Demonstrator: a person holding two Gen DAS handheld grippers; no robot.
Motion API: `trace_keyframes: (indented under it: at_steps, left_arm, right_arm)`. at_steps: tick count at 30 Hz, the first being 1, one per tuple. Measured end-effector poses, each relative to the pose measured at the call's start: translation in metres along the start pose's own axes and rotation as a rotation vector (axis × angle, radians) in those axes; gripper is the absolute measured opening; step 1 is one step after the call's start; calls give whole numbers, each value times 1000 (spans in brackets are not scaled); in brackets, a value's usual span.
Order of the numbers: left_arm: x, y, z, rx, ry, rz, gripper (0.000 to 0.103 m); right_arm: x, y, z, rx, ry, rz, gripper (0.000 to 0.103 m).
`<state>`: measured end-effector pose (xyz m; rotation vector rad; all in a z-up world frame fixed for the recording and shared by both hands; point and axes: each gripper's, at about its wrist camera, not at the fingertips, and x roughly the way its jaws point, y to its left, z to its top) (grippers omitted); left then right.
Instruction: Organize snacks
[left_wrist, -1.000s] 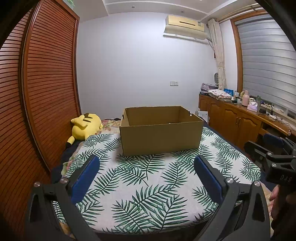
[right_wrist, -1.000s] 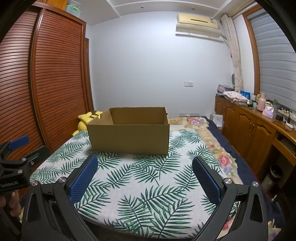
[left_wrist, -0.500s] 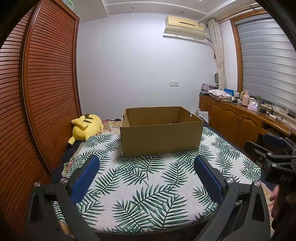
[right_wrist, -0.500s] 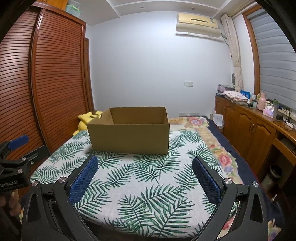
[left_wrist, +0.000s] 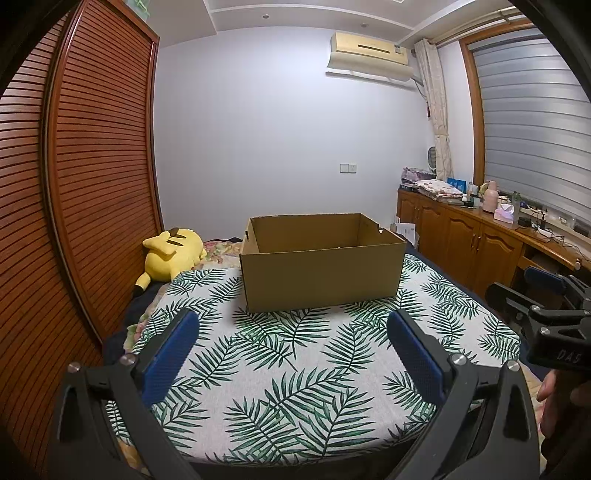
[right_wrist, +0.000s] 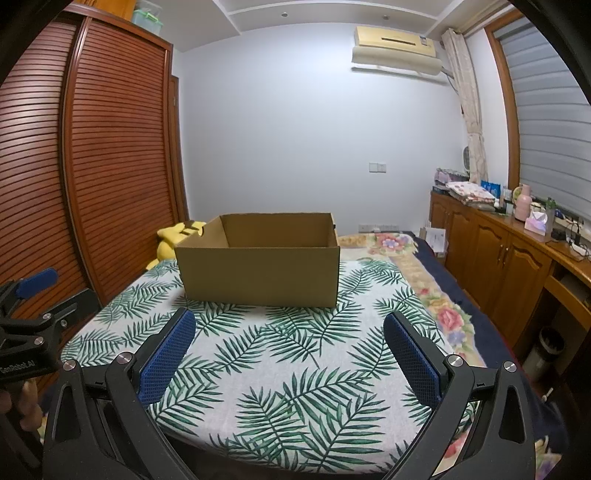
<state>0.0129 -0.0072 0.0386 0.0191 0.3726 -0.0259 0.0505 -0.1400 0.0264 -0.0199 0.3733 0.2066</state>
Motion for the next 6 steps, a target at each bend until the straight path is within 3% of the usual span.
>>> trace_keyframes:
  at_steps: [6]
  left_arm:
    - [0, 0, 0, 1, 0, 1, 103]
  right_arm:
    - [0, 0, 0, 0, 0, 0, 103]
